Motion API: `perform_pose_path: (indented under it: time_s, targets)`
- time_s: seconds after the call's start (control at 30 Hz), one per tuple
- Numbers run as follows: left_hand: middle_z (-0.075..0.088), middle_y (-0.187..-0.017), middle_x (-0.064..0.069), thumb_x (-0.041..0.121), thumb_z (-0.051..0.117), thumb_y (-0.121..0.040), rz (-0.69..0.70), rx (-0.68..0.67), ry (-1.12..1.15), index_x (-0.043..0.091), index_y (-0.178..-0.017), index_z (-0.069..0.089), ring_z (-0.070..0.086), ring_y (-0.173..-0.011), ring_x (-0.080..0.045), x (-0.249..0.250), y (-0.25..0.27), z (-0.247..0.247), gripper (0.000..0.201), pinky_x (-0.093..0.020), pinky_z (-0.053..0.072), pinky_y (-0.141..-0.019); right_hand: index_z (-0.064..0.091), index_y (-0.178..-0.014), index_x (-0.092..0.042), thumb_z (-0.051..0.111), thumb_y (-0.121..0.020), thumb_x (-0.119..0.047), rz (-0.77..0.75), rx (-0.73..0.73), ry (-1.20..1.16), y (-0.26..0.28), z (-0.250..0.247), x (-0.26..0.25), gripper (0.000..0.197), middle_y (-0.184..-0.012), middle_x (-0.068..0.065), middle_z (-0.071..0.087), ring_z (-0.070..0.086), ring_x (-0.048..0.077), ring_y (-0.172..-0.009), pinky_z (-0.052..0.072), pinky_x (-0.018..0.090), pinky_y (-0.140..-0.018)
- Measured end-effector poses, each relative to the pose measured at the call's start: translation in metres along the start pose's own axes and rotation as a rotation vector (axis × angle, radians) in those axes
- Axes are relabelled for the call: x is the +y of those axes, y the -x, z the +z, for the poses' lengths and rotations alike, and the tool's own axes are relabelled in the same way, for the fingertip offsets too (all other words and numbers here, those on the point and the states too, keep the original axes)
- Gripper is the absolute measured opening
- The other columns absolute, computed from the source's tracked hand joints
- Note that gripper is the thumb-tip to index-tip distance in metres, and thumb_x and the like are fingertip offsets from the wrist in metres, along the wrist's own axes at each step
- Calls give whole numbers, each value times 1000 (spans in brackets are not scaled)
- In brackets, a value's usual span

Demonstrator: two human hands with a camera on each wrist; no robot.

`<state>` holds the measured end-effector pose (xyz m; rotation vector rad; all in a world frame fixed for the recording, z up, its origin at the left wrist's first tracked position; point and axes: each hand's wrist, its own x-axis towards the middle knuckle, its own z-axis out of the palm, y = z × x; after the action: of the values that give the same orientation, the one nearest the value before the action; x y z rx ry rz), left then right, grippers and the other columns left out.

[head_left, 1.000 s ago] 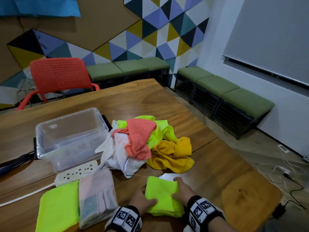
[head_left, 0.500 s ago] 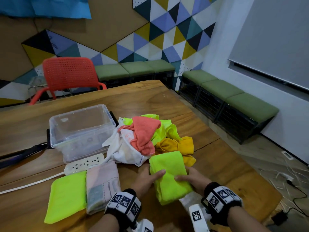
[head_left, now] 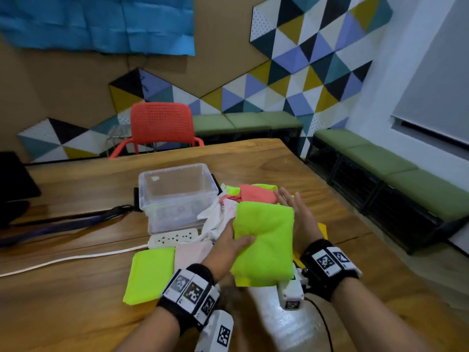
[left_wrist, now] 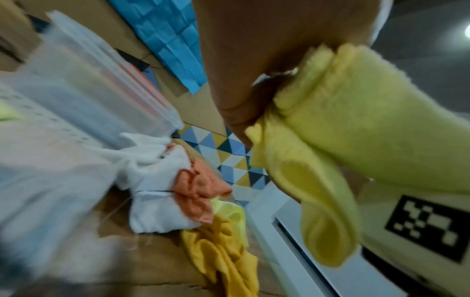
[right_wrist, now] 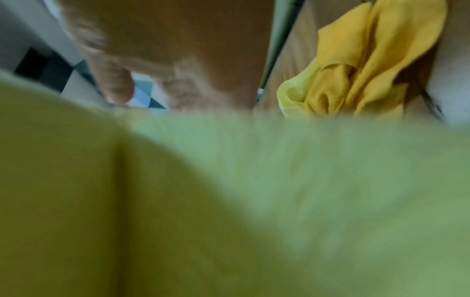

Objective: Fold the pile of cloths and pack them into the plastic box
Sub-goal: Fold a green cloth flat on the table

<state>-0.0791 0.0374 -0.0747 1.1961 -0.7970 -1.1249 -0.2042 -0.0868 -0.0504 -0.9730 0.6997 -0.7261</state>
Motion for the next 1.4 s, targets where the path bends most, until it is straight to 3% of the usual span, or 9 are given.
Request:
perform_pose_path:
  time_s: [0.17, 0.33, 0.47, 0.6, 0.7, 0.83, 1.07, 1.17, 1.4]
  targets:
    - [46, -135, -13, -8, 38, -94, -86, 330, 74, 16, -147, 15, 51, -111, -30, -20, 9, -61, 62, -37, 47, -87, 60, -95, -22, 45, -95, -35, 255, -51, 354, -19, 29, 64, 20, -77, -7, 70, 63, 7, -65, 48, 23, -62]
    - [33, -148, -15, -1, 47, -94, -147, 409, -19, 22, -149, 2, 43, -129, -32, -36, 16, -108, 75, -44, 40, -100, 33, -137, -12, 56, -91, -5, 299, -182, 367, -15, 69, 123, 52, -136, 19, 48, 52, 38, -119, 46, 49, -96]
    - [47, -124, -11, -2, 47, -94, -108, 556, -228, 21, -138, 28, 51, -103, -22, -46, 22, -136, 53, -30, 42, -81, 33, -139, -31, 64, -87, -19, 330, -157, 385, -25, 85, 148, 62, -124, 2, 54, 55, 27, -115, 44, 48, -101]
    - [46, -137, -14, -8, 35, -95, -112, 530, -440, 8, -126, 51, 55, -100, -13, -56, 19, -162, 38, -8, 41, -80, 23, -145, -35, 57, -92, -31, 422, -109, 324, -36, 104, 172, 63, -145, 1, 38, 46, 27, -126, 44, 46, -99]
    - [43, -141, -19, -11, 32, -95, -139, 547, -517, 4, -128, 53, 42, -130, -28, -63, 19, -179, 42, -24, 32, -103, 27, -144, -27, 59, -91, -20, 390, -107, 455, -45, 118, 186, 63, -145, 4, 35, 44, 33, -127, 43, 47, -101]
    - [34, -143, -24, -7, 33, -94, -243, 560, -815, 15, -138, 44, 41, -127, -35, -73, 21, -198, 50, -32, 35, -100, 27, -144, -11, 52, -92, -2, 181, -249, 742, -49, 137, 198, 58, -144, 16, 38, 41, 34, -130, 39, 45, -106]
    - [13, -152, -18, 5, 27, -96, -498, 379, -1290, 30, -150, 8, 34, -133, -35, -86, 31, -209, 62, -40, 36, -104, 16, -150, -17, 33, -99, -3, 150, -441, 1220, -50, 156, 217, 55, -97, 11, 44, 47, 14, -73, 36, 16, -71]
    - [12, -154, -15, 12, 22, -99, -505, 358, -1433, 31, -150, 0, 30, -135, -31, -93, 34, -203, 59, -42, 31, -107, 17, -149, -23, 31, -100, -12, 191, -423, 1310, -48, 158, 227, 53, -128, 21, 39, 48, 32, -111, 36, 30, -89]
    - [13, -153, -18, 12, 20, -98, -520, 340, -1554, 25, -150, -3, 33, -132, -31, -95, 24, -200, 58, -40, 33, -103, -1, -150, -32, 40, -98, -19, 194, -573, 1610, -59, 159, 226, 67, -151, 19, 17, 30, 34, -136, 29, 41, -111]
